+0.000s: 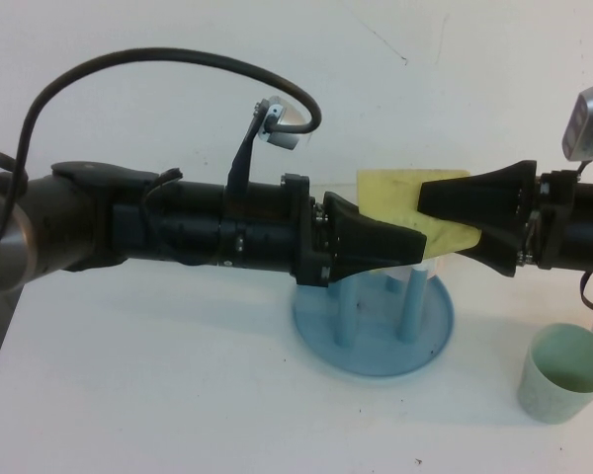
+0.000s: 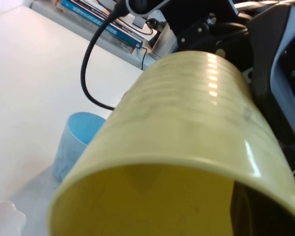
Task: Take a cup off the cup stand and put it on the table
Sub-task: Hand over the cup
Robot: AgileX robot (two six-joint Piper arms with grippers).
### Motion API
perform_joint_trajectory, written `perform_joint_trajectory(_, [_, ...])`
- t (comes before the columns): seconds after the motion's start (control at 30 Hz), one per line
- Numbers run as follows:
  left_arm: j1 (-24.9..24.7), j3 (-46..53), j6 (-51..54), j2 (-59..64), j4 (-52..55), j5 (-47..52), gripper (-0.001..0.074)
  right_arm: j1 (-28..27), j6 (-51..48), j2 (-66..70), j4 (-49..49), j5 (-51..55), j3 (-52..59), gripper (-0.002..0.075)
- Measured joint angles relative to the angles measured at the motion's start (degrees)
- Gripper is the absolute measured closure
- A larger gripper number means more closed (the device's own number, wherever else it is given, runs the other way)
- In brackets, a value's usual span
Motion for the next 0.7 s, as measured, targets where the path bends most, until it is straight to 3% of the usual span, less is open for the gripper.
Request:
perform_joint_trajectory(0.17, [0.0, 0.0, 0.1, 0.0, 0.2, -0.2, 0.0706, 0.0, -3.8, 0.0, 0.1, -0.3, 0.0, 0.0138])
perform_joint_trajectory(0.4, [-0.1, 0.0, -0.3, 0.0, -0.6, -0.6, 0.0712, -0.3, -5.9, 0.0, -1.7, -0.6, 0.0, 0.0044])
perform_joint_trajectory(0.7, [-0.1, 0.0, -2.3, -2.6, 9.1, -1.7, 0.0715, -6.7, -3.9, 0.0, -2.3, 0.4, 0.0, 0.0034])
